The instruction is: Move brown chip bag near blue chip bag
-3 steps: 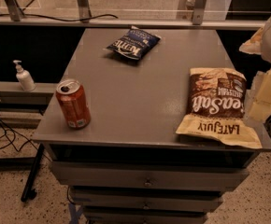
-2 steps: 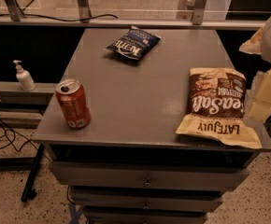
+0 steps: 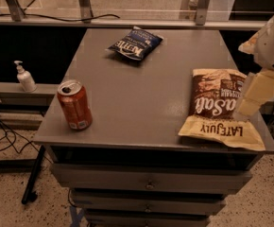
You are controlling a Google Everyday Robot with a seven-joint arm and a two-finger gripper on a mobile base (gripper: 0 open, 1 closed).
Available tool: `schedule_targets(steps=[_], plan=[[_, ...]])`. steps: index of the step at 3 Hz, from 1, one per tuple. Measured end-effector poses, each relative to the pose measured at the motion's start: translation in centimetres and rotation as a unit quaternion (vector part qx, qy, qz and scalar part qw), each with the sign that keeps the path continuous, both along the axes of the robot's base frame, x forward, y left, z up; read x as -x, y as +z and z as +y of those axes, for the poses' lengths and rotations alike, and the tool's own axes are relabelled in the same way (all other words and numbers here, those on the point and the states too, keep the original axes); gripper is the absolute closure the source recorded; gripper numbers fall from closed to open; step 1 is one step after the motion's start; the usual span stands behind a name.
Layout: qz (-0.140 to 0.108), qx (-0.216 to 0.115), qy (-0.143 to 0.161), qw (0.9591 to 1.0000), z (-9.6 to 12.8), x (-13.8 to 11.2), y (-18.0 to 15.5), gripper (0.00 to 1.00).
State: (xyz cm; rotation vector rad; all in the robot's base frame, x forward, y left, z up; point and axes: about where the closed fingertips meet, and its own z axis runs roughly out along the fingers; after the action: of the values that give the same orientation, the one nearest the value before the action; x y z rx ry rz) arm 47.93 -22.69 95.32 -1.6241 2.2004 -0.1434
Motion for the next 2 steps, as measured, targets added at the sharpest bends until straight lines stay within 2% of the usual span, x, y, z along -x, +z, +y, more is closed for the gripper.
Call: schedule_targets(steps=[1, 2], plan=[[0.017, -0.008, -0.041, 0.999, -1.1, -2.6, -3.2, 0.0], [0.051, -0.018, -0.099, 0.9936, -2.8, -2.8, -6.0, 0.0]])
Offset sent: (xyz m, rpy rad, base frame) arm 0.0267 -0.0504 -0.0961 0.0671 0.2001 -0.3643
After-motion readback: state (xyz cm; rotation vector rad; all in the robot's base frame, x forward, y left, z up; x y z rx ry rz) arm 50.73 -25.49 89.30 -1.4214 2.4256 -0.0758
